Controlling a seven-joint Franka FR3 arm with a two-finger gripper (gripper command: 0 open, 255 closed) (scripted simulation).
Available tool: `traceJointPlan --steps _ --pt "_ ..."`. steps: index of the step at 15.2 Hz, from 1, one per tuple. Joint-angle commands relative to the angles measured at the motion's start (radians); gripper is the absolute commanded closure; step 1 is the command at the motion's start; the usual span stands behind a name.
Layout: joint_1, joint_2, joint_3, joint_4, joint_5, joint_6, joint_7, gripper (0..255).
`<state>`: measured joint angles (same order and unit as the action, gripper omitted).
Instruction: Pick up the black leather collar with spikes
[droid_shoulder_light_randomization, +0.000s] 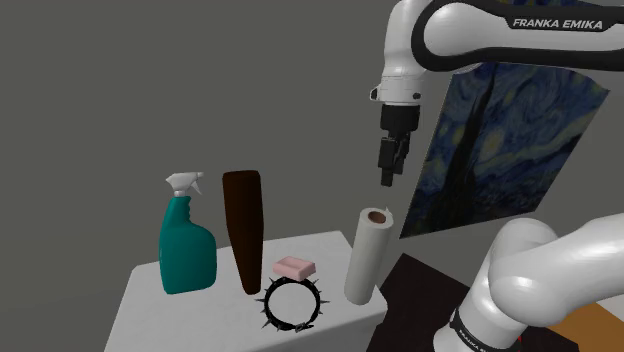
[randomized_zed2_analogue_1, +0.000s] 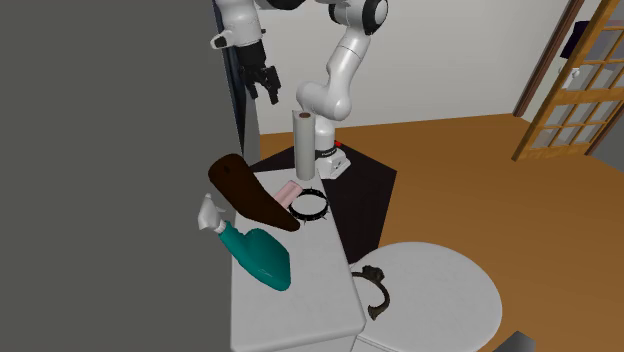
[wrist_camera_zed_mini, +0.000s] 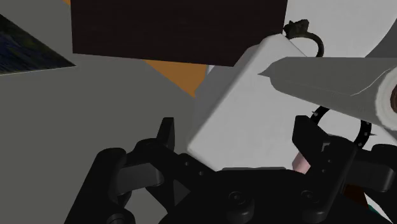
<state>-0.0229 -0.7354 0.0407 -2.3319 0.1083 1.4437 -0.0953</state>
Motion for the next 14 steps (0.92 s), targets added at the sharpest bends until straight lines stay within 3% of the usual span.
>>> traceJointPlan --steps 1,14 --pt "0.000 0.000 0.000 0.000 0.000 0.000 0.000 0" --pt "0.110 -0.040 0.222 -0.276 0.306 0.428 0.215 0"
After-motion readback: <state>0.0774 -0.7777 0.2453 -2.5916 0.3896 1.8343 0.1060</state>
